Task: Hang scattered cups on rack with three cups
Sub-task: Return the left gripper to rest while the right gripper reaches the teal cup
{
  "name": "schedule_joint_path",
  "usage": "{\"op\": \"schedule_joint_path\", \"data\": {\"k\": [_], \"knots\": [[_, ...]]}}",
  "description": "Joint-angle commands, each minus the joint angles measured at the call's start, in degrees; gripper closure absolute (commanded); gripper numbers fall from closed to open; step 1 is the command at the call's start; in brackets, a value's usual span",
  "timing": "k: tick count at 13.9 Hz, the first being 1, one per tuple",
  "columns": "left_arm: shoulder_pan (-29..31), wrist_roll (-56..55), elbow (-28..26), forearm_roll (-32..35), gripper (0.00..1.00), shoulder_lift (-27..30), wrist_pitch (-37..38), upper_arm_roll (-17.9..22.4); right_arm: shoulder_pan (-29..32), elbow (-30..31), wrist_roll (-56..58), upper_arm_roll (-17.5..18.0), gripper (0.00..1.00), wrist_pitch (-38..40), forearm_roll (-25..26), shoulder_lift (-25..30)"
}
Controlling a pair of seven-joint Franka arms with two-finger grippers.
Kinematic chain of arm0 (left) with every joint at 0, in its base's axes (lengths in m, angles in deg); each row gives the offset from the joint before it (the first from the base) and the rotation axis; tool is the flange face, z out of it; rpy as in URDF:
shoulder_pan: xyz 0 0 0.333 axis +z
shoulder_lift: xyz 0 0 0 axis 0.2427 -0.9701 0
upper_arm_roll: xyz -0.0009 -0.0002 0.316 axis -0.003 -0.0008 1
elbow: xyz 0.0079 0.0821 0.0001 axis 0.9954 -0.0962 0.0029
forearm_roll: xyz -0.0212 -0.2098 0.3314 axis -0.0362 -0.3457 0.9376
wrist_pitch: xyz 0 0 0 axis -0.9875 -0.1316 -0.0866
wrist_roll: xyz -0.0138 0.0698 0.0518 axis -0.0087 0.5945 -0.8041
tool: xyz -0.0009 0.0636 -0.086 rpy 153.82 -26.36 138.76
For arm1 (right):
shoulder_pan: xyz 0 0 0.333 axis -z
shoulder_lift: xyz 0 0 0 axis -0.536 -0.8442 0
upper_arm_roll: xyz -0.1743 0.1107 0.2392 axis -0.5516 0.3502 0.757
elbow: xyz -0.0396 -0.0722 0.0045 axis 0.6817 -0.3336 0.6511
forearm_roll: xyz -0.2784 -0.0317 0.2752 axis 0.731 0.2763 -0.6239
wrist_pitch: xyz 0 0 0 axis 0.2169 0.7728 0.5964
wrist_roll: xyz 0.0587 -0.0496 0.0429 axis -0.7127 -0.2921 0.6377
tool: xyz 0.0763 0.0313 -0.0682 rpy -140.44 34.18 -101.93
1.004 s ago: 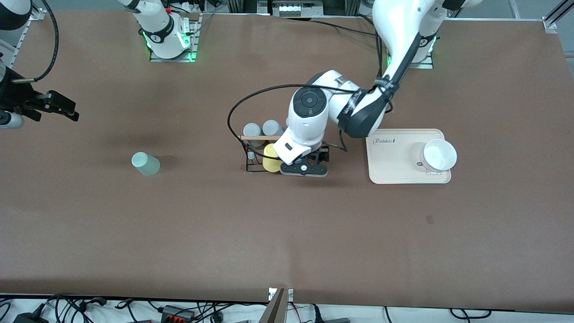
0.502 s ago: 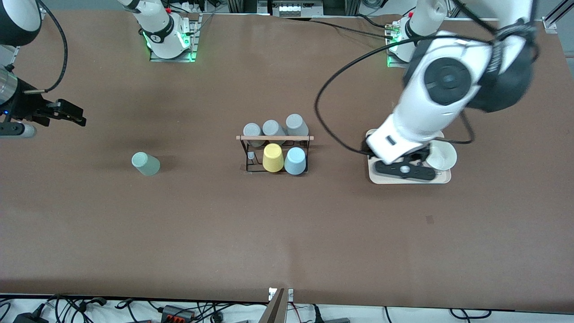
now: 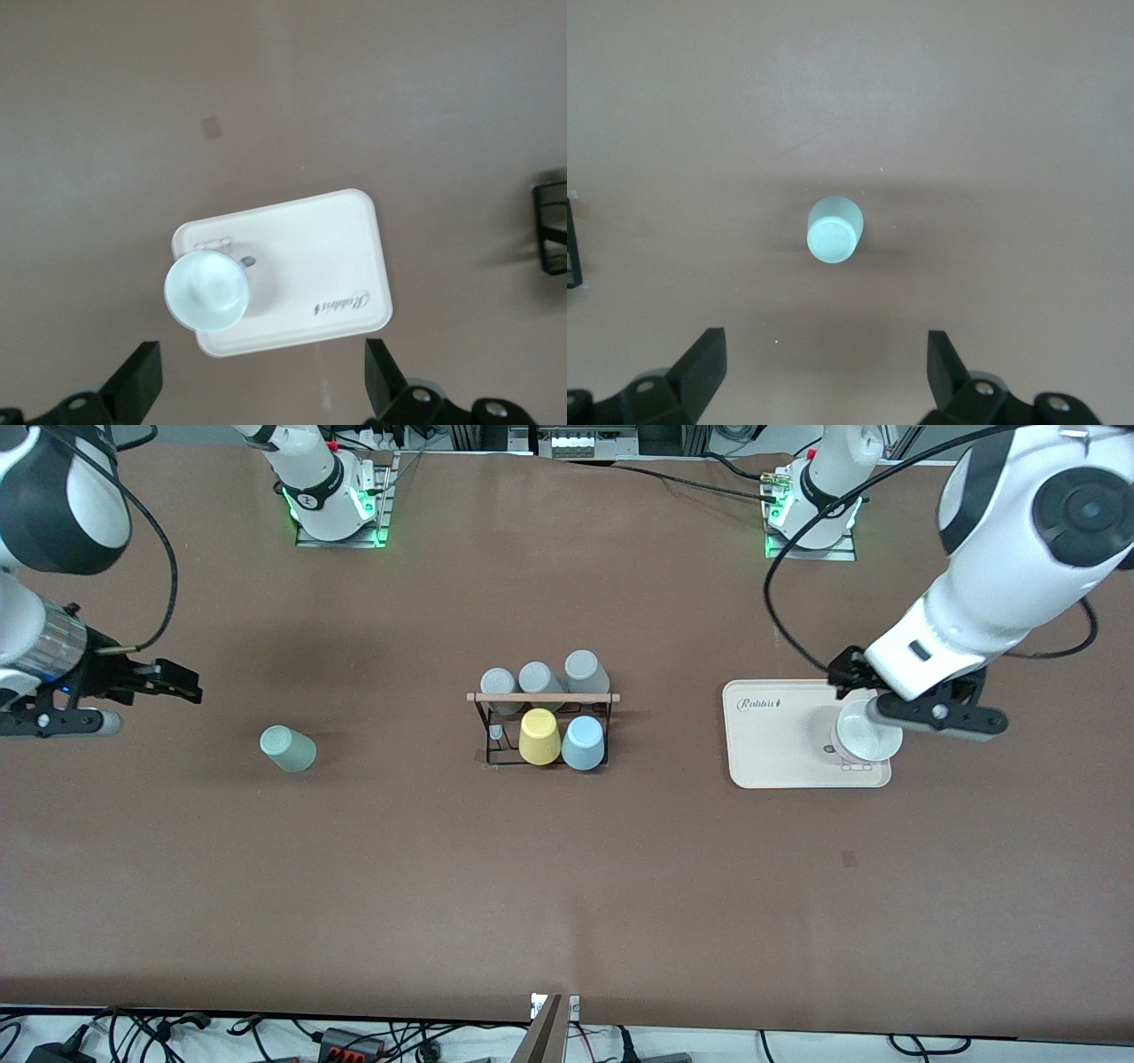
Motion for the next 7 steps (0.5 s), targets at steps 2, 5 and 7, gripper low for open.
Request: {"op": "schedule_joint_path", "data": {"k": [2, 5, 7], "knots": [[6.33, 1.56, -1.65, -7.19, 0.0, 3.36, -1.73, 0.07, -0.9, 7.74, -0.57, -0.15, 0.0, -7.0, 0.24, 0.83], [7.76, 2.17, 1.07, -7.2, 0.0, 2.56, 0.27, 0.07, -1.69, 11.97, -0.48, -0.06, 0.0, -12.38, 0.24, -0.66], [7.41, 2.27, 2.92, -4.06, 0.0, 2.65, 4.41, -0.98, -1.69, 12.25, -0.48, -0.06, 0.0, -13.61, 0.24, -3.11]]}}
